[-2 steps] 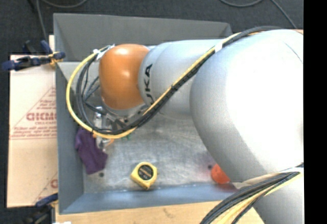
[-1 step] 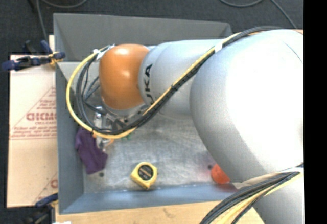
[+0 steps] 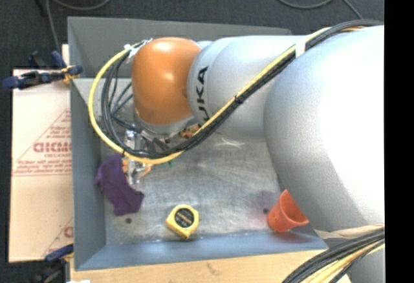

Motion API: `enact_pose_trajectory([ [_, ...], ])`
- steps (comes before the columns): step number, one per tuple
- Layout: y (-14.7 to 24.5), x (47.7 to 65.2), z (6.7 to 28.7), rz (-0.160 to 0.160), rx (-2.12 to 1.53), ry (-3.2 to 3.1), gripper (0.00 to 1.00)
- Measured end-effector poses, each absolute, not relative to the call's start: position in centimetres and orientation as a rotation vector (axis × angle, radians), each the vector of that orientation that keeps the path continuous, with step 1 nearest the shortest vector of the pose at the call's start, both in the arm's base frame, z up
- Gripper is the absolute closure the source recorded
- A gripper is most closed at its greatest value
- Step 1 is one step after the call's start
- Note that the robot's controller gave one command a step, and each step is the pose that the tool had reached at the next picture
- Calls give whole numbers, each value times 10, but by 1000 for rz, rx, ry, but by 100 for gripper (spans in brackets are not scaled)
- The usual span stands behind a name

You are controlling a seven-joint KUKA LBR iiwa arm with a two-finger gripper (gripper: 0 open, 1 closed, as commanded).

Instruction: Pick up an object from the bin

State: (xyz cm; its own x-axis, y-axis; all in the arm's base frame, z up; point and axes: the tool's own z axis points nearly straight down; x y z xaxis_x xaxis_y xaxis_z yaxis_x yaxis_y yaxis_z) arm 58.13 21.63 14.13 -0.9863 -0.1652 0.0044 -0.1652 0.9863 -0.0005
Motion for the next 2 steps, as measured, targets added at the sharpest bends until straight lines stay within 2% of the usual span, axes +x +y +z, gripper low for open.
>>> enact_pose_trajectory([
  [1,215,584,196,0,261,-3136,100],
  [2,216,604,241,1,457,-3110,100],
])
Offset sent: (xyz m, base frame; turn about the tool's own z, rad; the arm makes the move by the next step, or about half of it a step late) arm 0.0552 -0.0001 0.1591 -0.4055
